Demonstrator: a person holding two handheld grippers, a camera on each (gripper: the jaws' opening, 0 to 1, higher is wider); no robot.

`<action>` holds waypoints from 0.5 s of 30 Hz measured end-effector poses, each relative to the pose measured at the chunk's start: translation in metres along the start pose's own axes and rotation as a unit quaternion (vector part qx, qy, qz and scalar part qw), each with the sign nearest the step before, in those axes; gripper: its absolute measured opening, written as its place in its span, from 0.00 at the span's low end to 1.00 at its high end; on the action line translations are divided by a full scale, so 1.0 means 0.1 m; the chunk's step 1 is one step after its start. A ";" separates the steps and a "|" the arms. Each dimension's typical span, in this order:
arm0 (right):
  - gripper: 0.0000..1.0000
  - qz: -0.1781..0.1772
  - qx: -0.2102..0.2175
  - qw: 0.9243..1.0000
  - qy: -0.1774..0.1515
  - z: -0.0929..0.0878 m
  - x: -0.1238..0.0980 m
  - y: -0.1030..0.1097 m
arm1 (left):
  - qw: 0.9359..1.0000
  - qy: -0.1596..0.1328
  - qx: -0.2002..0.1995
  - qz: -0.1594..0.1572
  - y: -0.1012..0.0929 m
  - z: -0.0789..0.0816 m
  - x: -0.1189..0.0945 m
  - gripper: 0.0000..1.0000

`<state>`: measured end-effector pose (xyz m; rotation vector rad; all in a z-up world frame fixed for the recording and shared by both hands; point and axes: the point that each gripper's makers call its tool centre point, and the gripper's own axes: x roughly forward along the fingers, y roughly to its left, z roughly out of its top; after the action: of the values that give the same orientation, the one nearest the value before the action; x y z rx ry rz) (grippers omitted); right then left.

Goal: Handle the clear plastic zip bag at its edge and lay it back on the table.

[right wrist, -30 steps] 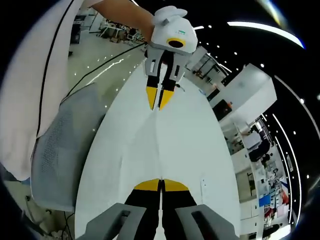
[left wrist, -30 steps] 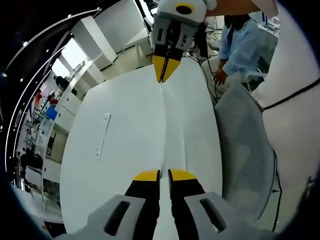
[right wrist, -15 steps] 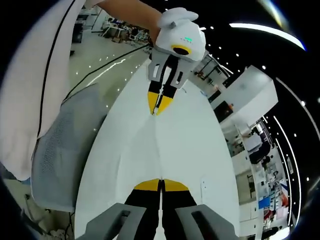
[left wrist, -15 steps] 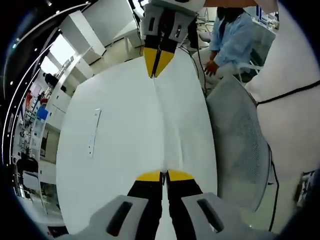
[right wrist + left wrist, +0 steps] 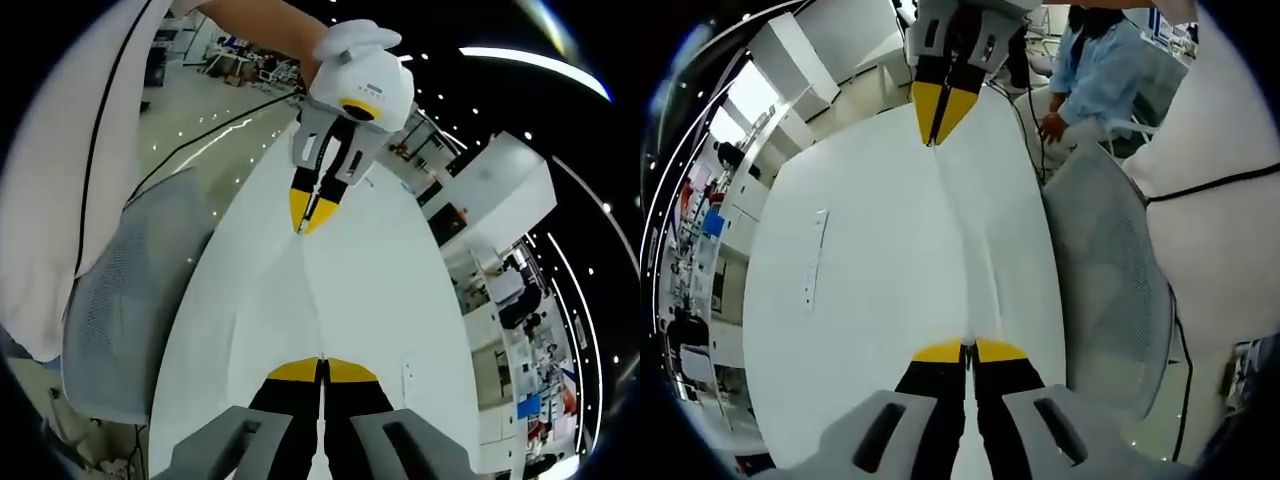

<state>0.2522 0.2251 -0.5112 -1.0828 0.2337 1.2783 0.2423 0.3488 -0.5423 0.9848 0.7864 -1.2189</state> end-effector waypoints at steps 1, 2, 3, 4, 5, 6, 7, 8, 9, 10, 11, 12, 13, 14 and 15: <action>0.00 0.000 0.001 1.000 0.000 0.00 0.00 0.00 | 1.000 0.001 -0.006 -0.003 -0.01 0.00 0.00 0.00; 0.00 0.000 0.001 1.000 0.000 0.00 0.00 0.00 | 1.000 0.001 -0.008 -0.005 -0.02 0.01 0.00 0.00; 0.00 0.000 0.002 1.000 0.000 -0.01 0.00 0.00 | 1.000 0.001 -0.013 -0.008 -0.03 0.01 0.01 0.00; 0.00 0.000 0.003 1.000 0.000 -0.01 0.00 0.00 | 1.000 0.002 -0.012 -0.008 -0.03 0.01 0.01 0.00; 0.00 0.000 0.004 1.000 0.000 -0.02 0.00 0.00 | 1.000 0.003 -0.013 -0.006 -0.02 0.01 0.01 0.00; 0.00 0.000 0.004 1.000 0.000 -0.02 0.00 0.00 | 1.000 0.003 -0.012 -0.006 -0.02 0.02 0.01 0.00; 0.00 0.000 0.003 1.000 0.001 -0.02 0.00 0.00 | 1.000 0.004 -0.010 -0.003 -0.02 0.03 0.01 0.00; 0.00 0.000 0.004 1.000 0.001 -0.02 0.00 0.00 | 1.000 0.004 -0.012 -0.003 -0.02 0.03 0.01 0.00; 0.00 0.000 0.004 1.000 0.000 -0.02 0.00 0.00 | 1.000 0.005 -0.013 -0.003 -0.03 0.03 0.01 0.00; 0.00 0.000 0.004 1.000 0.000 -0.02 0.00 0.00 | 1.000 0.007 -0.019 -0.006 -0.04 0.02 0.02 0.00; 0.00 0.001 0.003 1.000 0.000 -0.01 0.00 0.01 | 1.000 0.007 -0.019 -0.007 -0.05 0.02 0.02 0.00; 0.00 0.000 0.004 1.000 0.000 -0.01 0.00 0.01 | 1.000 0.009 -0.018 -0.009 -0.06 0.03 0.02 0.00; 0.00 0.000 0.003 1.000 0.001 -0.02 0.01 0.00 | 1.000 0.010 -0.016 -0.006 -0.06 0.03 0.02 0.00; 0.00 -0.001 0.003 1.000 0.000 -0.02 0.01 0.00 | 1.000 0.011 -0.023 -0.009 -0.08 0.04 0.02 0.00; 0.00 -0.002 0.005 1.000 0.000 -0.02 0.01 0.00 | 0.999 0.010 -0.031 -0.015 -0.10 0.04 0.02 0.00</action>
<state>0.2536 0.2244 -0.5125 -1.0746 0.2372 1.2727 0.2328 0.3439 -0.5447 0.9393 0.8526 -1.2052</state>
